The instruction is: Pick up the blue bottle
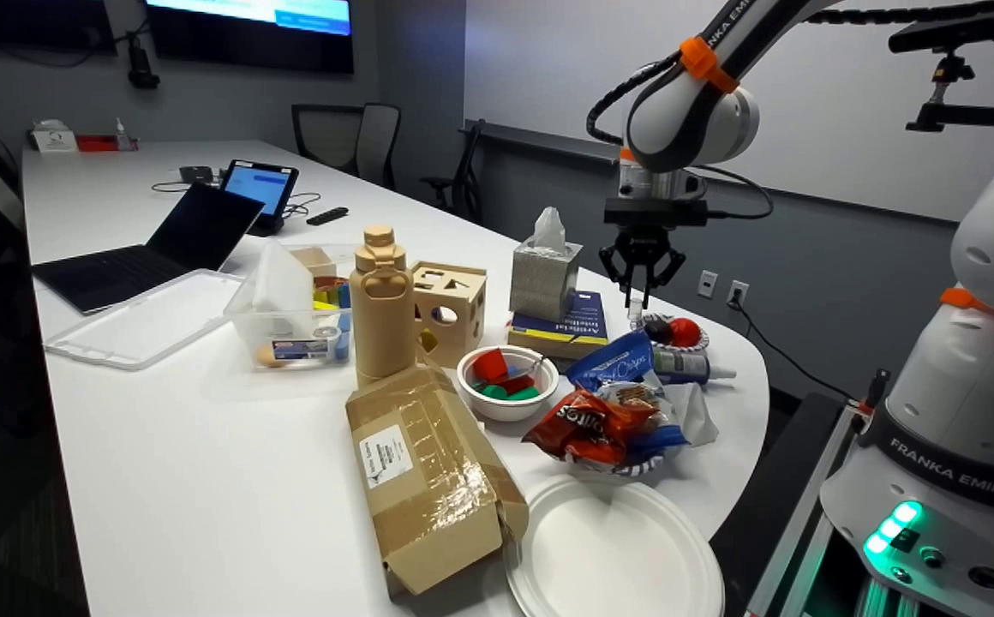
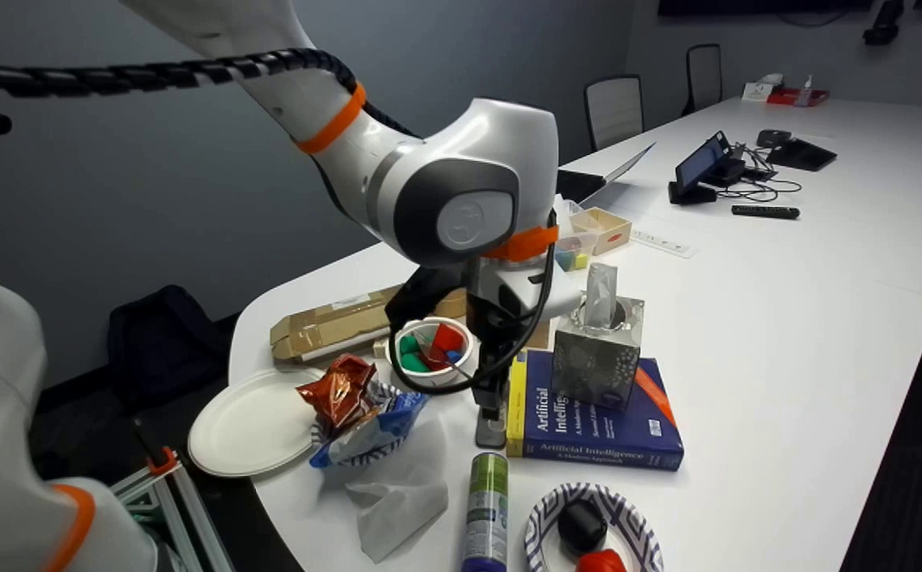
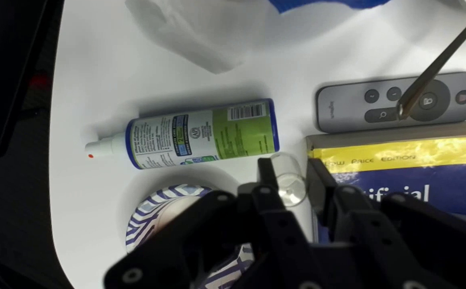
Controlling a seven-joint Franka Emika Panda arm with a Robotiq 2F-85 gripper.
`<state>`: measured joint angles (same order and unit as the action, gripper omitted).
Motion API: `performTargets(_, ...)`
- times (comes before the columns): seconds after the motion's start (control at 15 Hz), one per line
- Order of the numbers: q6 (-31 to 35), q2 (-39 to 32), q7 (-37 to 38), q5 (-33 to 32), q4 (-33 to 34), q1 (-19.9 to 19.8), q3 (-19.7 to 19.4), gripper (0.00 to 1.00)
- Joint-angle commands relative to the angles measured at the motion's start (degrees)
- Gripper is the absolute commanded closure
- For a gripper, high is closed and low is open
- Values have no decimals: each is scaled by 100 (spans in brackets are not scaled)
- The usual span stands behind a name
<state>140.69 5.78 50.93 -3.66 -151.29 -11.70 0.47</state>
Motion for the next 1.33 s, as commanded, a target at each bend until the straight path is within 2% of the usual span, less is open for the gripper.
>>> performTargets(0.0,379,-650,273,-128,295,103,-228,94)
performTargets(0.53,742,-1627,433,43,725,324,-781,94)
performTargets(0.87,633,-1846,281,428,918,486,-871,94)
performTargets(0.93,599,-1811,249,520,931,508,-862,50)
performTargets(1.0,573,-1755,233,567,940,534,-864,49)
performTargets(1.27,544,-1625,283,337,971,626,-1018,20)
